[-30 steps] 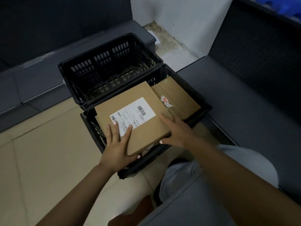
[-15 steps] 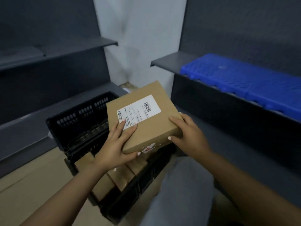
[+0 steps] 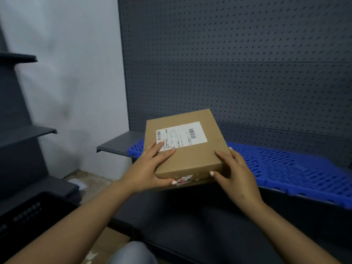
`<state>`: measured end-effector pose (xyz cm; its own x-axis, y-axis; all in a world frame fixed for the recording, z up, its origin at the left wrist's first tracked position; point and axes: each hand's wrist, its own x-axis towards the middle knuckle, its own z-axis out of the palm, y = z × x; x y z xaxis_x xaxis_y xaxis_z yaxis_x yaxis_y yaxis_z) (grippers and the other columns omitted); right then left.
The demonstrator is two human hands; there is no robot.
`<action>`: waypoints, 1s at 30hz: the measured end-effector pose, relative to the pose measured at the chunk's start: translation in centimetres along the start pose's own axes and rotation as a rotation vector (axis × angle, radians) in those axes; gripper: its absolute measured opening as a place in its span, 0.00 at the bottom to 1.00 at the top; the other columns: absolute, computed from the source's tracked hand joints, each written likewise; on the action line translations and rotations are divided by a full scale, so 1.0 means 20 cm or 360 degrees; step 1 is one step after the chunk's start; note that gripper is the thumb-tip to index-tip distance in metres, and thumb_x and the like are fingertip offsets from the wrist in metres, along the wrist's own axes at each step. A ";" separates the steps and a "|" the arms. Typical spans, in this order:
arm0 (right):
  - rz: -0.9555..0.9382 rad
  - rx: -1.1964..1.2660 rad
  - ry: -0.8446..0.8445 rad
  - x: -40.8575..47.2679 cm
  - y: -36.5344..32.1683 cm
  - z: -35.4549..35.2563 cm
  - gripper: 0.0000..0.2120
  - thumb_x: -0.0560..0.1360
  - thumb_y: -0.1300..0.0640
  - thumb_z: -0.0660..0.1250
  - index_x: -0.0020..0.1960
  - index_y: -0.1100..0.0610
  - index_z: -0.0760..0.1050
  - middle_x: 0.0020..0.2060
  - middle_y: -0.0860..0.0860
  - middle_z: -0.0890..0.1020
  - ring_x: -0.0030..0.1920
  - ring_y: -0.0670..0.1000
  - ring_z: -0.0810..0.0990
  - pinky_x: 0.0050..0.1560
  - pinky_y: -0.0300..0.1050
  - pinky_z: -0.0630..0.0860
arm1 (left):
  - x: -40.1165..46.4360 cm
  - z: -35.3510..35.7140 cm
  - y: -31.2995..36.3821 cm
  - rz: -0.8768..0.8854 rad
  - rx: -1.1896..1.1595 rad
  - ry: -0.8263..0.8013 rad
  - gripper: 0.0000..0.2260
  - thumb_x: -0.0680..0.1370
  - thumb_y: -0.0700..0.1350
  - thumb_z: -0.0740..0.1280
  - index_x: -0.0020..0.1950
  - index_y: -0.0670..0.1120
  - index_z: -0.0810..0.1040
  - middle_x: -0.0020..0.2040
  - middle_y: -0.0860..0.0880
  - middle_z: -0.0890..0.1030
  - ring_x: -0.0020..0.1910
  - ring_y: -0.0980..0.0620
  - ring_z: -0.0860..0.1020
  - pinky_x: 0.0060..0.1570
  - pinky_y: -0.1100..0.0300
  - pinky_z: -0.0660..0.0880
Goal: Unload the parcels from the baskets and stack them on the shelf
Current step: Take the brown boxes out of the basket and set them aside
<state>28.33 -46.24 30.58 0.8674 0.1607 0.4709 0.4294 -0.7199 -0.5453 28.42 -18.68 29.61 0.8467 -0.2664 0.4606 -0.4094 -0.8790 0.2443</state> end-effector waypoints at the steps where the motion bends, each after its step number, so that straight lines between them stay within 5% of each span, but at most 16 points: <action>1: 0.0037 -0.0014 0.0012 0.02 0.05 -0.02 0.29 0.74 0.53 0.71 0.72 0.46 0.66 0.75 0.49 0.59 0.73 0.51 0.62 0.69 0.44 0.62 | 0.07 0.03 0.02 0.0022 -0.0019 -0.0026 0.42 0.64 0.71 0.64 0.75 0.61 0.57 0.79 0.50 0.51 0.77 0.49 0.45 0.74 0.51 0.48; 6: 0.0171 -0.0086 0.0013 0.17 0.23 -0.06 0.28 0.75 0.52 0.69 0.73 0.45 0.64 0.76 0.47 0.56 0.72 0.50 0.62 0.68 0.45 0.64 | 0.39 0.16 0.03 0.0018 -0.0053 -0.0091 0.37 0.70 0.63 0.71 0.75 0.58 0.61 0.77 0.51 0.57 0.77 0.50 0.52 0.74 0.53 0.53; 12: 0.0182 -0.0156 -0.0245 0.34 0.40 0.08 0.29 0.76 0.50 0.68 0.74 0.46 0.62 0.76 0.46 0.56 0.74 0.47 0.59 0.70 0.42 0.60 | 0.59 0.27 -0.09 0.0033 0.0183 -0.0234 0.32 0.74 0.60 0.68 0.75 0.54 0.63 0.75 0.53 0.63 0.73 0.53 0.60 0.71 0.60 0.55; 20: 0.0095 -0.0151 -0.0324 0.52 0.36 0.31 0.27 0.79 0.52 0.64 0.75 0.44 0.58 0.77 0.43 0.51 0.75 0.47 0.58 0.71 0.42 0.59 | 0.59 0.33 -0.35 -0.0175 0.0393 0.0073 0.26 0.77 0.59 0.64 0.73 0.52 0.67 0.72 0.49 0.69 0.71 0.47 0.66 0.70 0.50 0.61; 27: 0.0028 -0.0151 -0.0408 0.74 0.20 0.54 0.27 0.79 0.52 0.64 0.75 0.46 0.60 0.77 0.45 0.52 0.75 0.48 0.58 0.72 0.43 0.59 | 0.54 0.30 -0.58 -0.0458 0.0538 -0.0081 0.34 0.78 0.59 0.60 0.78 0.53 0.47 0.79 0.50 0.50 0.77 0.48 0.49 0.74 0.46 0.48; 30: 0.0005 -0.0164 -0.0461 0.80 0.11 0.63 0.28 0.79 0.52 0.64 0.75 0.46 0.57 0.77 0.44 0.50 0.75 0.48 0.57 0.72 0.44 0.58 | 0.54 0.26 -0.70 -0.0504 0.0567 -0.0112 0.34 0.78 0.60 0.59 0.78 0.55 0.46 0.79 0.48 0.50 0.77 0.47 0.47 0.74 0.44 0.48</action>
<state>46.34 -36.79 28.10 0.9107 0.3335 0.2437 0.4115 -0.7831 -0.4663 45.02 -11.27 26.74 0.9368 0.0209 0.3492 0.0037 -0.9987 0.0500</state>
